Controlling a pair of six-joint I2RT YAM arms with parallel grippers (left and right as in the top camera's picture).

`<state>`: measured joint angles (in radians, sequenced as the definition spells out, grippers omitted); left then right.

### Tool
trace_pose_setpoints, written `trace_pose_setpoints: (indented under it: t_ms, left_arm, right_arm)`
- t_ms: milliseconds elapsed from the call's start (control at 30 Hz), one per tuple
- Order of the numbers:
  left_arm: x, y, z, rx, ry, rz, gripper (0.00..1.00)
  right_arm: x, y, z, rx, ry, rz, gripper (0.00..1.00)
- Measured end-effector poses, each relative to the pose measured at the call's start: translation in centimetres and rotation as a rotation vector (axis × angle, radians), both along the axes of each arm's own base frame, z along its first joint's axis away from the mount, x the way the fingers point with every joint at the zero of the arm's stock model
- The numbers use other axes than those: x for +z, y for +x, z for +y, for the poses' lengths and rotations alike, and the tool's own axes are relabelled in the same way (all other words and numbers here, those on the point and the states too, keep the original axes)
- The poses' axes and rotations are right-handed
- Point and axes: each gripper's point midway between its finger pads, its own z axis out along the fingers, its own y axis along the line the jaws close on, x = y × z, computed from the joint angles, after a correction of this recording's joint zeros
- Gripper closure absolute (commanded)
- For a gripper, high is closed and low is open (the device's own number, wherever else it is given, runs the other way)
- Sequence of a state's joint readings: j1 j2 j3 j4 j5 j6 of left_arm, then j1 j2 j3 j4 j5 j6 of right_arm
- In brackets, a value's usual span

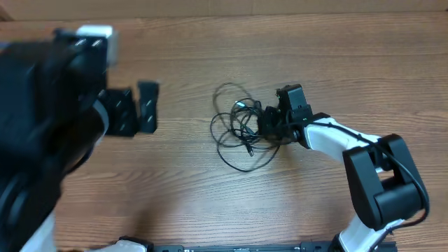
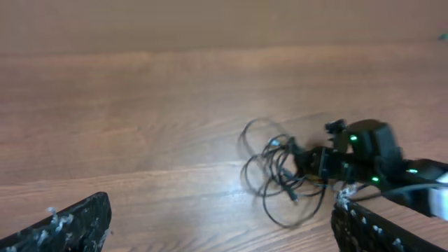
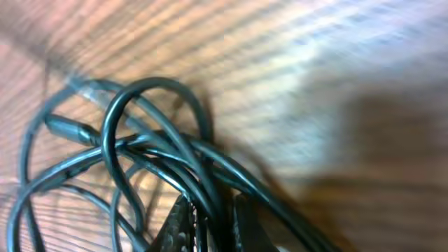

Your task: Untangle cables

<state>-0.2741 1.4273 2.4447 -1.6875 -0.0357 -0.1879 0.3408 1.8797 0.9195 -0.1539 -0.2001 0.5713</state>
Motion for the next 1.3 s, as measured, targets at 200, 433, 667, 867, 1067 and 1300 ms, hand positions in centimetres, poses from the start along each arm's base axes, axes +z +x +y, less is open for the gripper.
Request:
trace_pose_setpoints:
  t_ms: [200, 433, 667, 867, 1067, 1300]
  left_arm:
    - [1.9, -2.8, 0.9, 0.004, -0.020, -0.082, 0.00]
    - [0.5, -1.5, 0.5, -0.001, 0.004, -0.029, 0.04]
    - [-4.2, 1.7, -0.4, -0.042, 0.092, 0.139, 0.00]
    - [-7.9, 4.3, -4.1, -0.261, 0.102, 0.266, 0.00]
    - [-11.1, 6.5, -9.9, -0.612, -0.003, 0.346, 0.00]
    - [-15.5, 8.6, -14.8, -0.904, -0.142, 0.425, 0.01]
  right_arm:
    - [0.1, 0.3, 0.4, -0.001, 0.028, 0.028, 0.96]
    - [1.5, -2.9, -0.8, 0.061, -0.102, 0.261, 0.96]
    - [11.7, 1.5, 0.1, 0.154, -0.153, 0.144, 0.96]
    - [25.3, 3.3, 0.6, 0.195, -0.120, -0.113, 0.96]
    - [31.0, 1.7, 0.0, 0.213, -0.113, -0.198, 0.96]
    - [33.5, -0.8, -0.5, 0.248, -0.103, -0.226, 0.96]
